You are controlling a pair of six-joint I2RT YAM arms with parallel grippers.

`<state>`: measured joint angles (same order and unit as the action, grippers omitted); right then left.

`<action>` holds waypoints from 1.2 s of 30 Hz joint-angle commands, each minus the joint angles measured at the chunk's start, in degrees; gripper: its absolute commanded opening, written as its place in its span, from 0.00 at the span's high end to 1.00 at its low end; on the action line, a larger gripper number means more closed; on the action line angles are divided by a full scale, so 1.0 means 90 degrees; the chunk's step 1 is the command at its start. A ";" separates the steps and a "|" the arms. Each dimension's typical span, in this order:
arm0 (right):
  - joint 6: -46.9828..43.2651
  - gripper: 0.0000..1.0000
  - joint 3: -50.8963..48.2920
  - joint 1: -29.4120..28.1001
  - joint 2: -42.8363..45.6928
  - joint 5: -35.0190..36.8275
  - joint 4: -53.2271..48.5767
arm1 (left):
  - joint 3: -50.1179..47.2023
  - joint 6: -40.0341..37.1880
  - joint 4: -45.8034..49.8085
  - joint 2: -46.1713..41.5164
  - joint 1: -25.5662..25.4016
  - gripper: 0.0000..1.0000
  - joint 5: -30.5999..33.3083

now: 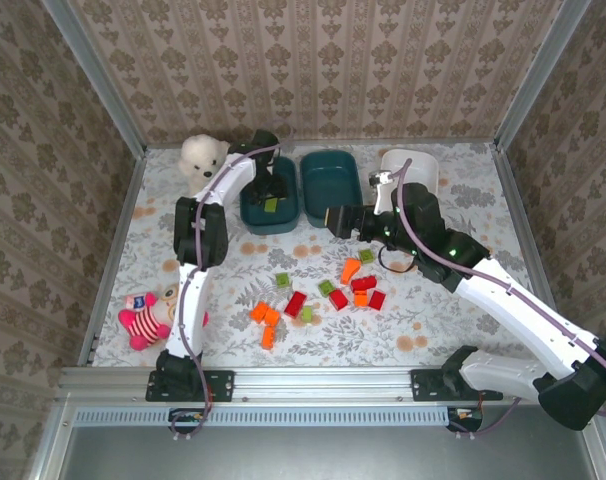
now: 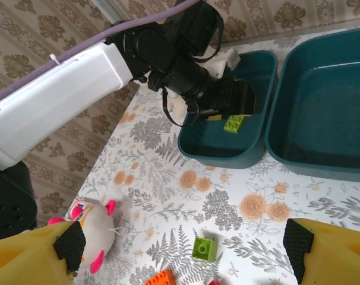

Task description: Sort the legos into containers by color

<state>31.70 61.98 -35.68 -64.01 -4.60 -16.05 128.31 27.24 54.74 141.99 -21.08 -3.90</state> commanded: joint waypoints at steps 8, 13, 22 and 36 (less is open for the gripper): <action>-0.0388 0.12 -0.0028 0.0029 0.0313 0.0492 -0.0936 | 0.0147 0.0147 0.0089 -0.1624 0.0013 0.34 -0.0094; -0.0378 0.13 -0.0046 0.0029 0.0478 0.0830 -0.1331 | -0.0750 0.0147 -0.0387 -0.3002 0.0010 0.33 -0.0172; -0.0316 0.19 0.0169 -0.0066 0.0282 0.1161 -0.2138 | -0.4361 0.0391 -0.1741 -0.6190 0.0028 0.26 -0.0568; 0.1159 0.40 0.1289 -0.0336 -0.2624 0.1392 -0.3483 | -0.9232 0.1605 -0.2506 -1.0441 -0.0252 0.15 -0.1137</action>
<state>37.52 71.92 -38.41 -83.88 6.74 -43.35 48.34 37.60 33.74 52.10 -22.63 -13.37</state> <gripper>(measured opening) 0.603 0.850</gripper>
